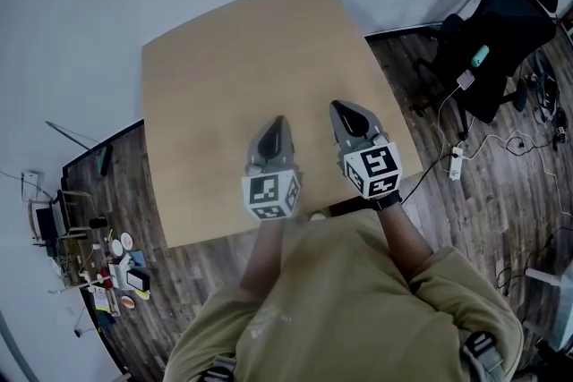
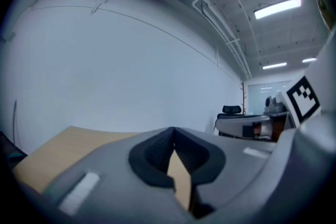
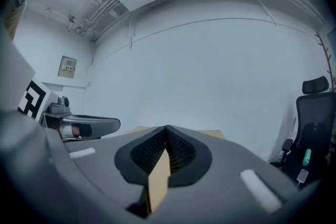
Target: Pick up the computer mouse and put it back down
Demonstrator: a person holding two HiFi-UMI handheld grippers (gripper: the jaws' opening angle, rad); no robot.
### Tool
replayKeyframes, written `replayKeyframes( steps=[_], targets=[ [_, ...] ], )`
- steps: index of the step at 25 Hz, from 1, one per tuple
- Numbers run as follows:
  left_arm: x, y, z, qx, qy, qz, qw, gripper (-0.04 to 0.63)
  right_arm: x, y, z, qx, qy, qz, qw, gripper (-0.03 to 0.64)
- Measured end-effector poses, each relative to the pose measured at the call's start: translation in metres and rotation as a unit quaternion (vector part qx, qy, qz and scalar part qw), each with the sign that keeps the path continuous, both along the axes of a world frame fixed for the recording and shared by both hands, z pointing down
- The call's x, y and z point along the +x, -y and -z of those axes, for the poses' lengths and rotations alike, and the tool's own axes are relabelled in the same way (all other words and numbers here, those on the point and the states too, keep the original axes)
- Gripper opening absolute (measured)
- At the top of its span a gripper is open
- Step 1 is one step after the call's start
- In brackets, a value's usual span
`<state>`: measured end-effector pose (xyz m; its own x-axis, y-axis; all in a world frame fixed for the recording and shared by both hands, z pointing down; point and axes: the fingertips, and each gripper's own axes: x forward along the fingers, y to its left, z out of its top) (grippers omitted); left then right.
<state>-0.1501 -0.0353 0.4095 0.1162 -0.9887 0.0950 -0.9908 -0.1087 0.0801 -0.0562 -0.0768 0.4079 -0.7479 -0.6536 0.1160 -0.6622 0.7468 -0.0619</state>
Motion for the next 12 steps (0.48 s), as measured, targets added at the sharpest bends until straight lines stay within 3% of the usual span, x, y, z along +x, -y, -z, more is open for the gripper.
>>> replayKeyframes(
  steps=[12],
  targets=[
    [0.009,-0.05,-0.007,0.0,-0.007,-0.014,0.9999,-0.003,0.014,-0.051,-0.004,-0.002,0.005,-0.015,1.0,0.008]
  ],
)
